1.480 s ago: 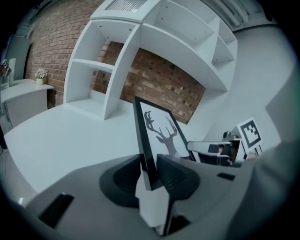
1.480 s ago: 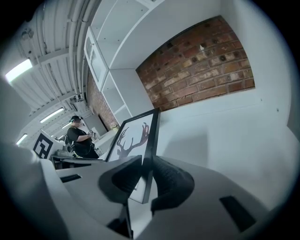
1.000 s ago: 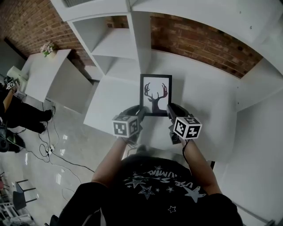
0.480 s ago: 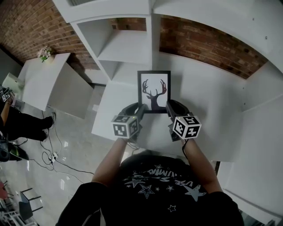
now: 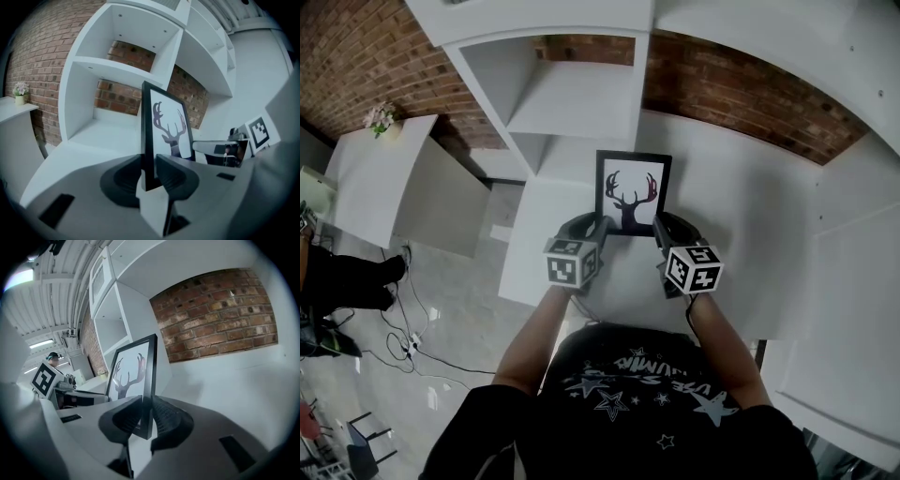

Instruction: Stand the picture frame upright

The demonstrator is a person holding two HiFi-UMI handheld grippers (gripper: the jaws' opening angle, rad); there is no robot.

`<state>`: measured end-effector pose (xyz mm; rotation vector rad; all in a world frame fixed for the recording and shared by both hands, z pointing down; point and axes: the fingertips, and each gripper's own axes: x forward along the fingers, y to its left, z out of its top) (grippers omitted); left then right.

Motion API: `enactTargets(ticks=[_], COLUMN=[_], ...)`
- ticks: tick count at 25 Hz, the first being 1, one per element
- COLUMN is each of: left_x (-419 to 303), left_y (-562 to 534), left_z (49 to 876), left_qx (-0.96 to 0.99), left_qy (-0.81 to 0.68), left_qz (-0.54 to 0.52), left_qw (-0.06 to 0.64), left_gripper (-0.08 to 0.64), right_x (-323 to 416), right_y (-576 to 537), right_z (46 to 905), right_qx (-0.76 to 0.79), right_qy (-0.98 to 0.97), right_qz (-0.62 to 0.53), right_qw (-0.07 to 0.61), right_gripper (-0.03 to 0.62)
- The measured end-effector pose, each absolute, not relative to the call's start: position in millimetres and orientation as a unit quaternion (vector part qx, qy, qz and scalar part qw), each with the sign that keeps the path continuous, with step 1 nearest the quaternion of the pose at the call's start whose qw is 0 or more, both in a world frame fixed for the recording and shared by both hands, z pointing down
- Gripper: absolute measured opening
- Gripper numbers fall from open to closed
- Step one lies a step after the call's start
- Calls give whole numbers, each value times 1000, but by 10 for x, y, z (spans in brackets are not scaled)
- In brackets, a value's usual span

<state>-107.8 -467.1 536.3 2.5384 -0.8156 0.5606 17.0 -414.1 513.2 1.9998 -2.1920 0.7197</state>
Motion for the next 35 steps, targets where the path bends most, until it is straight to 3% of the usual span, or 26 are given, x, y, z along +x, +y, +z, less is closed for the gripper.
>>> enactTargets(ticks=[14,35], left_x=[-954,-894], left_y=[-5130,-5482], left_z=[5585,5860], left_qx=[918,908], left_qy=[-287,-297], left_qz=[234,259], left_qw=[142,139], left_gripper=[110,110], right_x=[214,214], right_y=[-4502,-4748], right_z=[5358,5602], right_qx=[678,682], right_qy=[-693,-686], right_qz=[233,237], right_qw=[82,95], right_gripper=[69,66])
